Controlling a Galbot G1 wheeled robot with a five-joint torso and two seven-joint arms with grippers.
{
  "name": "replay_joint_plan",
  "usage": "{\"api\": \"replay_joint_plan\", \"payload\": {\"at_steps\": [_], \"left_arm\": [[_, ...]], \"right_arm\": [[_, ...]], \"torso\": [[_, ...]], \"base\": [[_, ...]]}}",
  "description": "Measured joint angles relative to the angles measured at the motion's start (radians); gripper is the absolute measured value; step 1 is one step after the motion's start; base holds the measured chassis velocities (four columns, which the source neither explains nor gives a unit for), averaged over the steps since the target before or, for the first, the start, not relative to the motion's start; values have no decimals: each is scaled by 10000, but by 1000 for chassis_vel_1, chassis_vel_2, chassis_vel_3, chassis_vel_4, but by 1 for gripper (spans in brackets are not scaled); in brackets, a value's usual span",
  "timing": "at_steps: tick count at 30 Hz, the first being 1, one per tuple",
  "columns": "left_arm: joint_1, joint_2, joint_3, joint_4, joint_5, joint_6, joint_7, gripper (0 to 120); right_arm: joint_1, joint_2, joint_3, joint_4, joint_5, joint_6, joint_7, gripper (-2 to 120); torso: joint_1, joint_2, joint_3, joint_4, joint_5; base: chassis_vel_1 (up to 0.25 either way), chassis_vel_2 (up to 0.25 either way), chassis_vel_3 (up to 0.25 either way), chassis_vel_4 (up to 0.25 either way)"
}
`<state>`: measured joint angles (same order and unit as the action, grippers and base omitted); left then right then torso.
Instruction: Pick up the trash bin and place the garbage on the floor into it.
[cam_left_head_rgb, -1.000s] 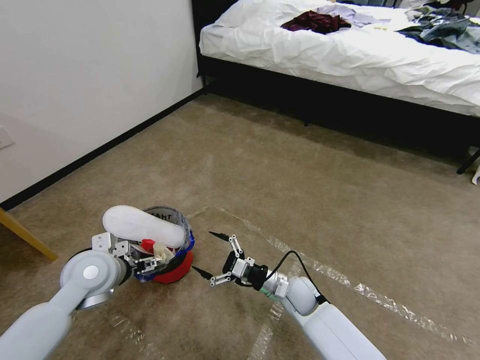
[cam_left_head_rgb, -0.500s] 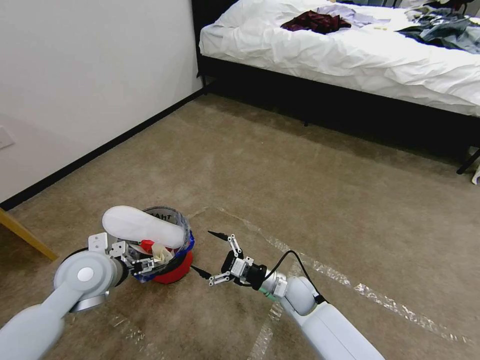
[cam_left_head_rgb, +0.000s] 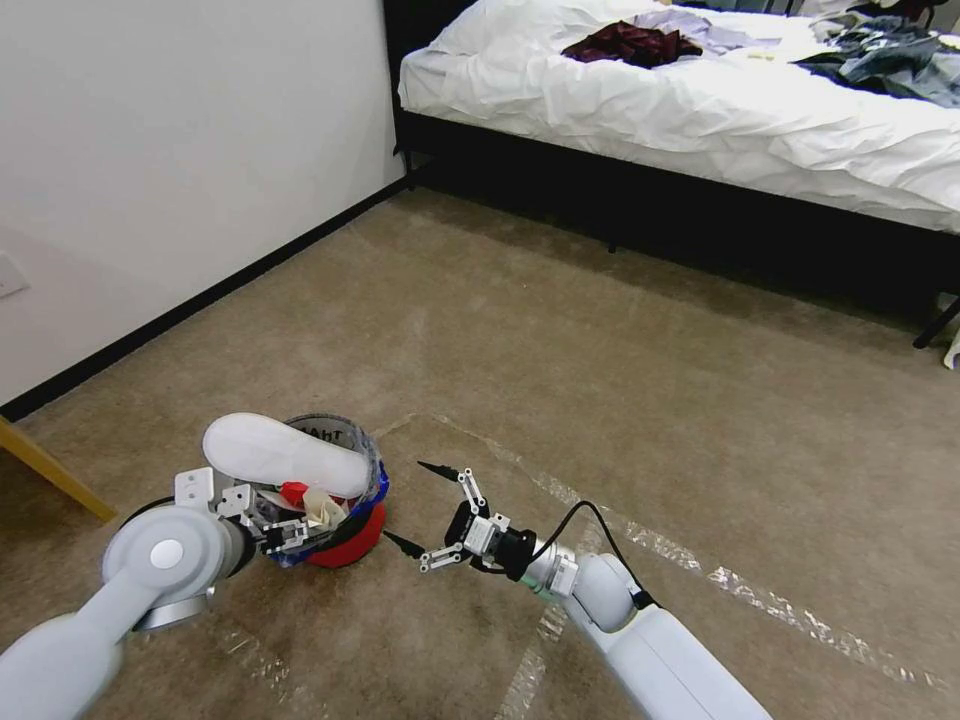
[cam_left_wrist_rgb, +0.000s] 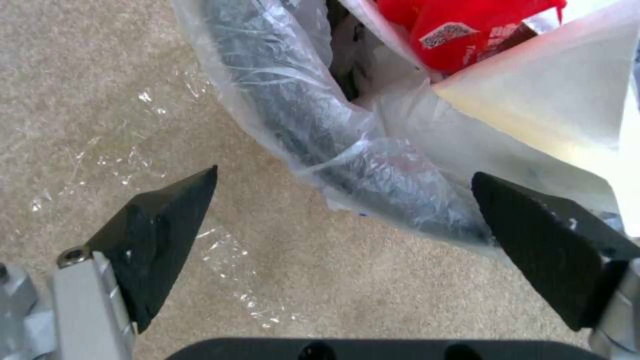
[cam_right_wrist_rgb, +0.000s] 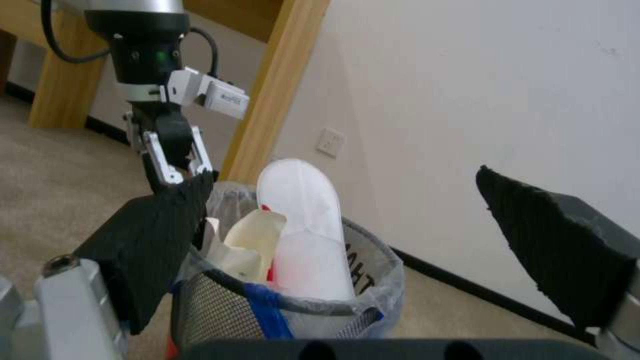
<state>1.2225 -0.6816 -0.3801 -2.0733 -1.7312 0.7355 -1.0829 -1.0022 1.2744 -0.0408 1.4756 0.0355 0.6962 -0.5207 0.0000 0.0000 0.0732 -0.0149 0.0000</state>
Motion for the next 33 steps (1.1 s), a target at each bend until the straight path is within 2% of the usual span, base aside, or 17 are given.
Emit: {"api": "replay_joint_plan", "payload": {"at_steps": [17, 25, 33], "left_arm": [[21, 405, -89, -194, -304, 0, -3, 100], [258, 493, -197, -426, -339, -1, -33, 100], [631, 682, -399, -926, -635, 4, -336, 100]], "right_arm": [[1, -33, 41, -26, 13, -8, 8, 100], [-1, -49, 73, 0, 25, -14, 23, 100], [-59, -43, 114, 54, 39, -26, 51, 100]], "torso": [[0, 0, 0, 0, 0], [0, 0, 0, 0, 0], [0, 0, 0, -1, 0]], "base": [[0, 0, 0, 0], [0, 0, 0, 0], [0, 0, 0, 0]]}}
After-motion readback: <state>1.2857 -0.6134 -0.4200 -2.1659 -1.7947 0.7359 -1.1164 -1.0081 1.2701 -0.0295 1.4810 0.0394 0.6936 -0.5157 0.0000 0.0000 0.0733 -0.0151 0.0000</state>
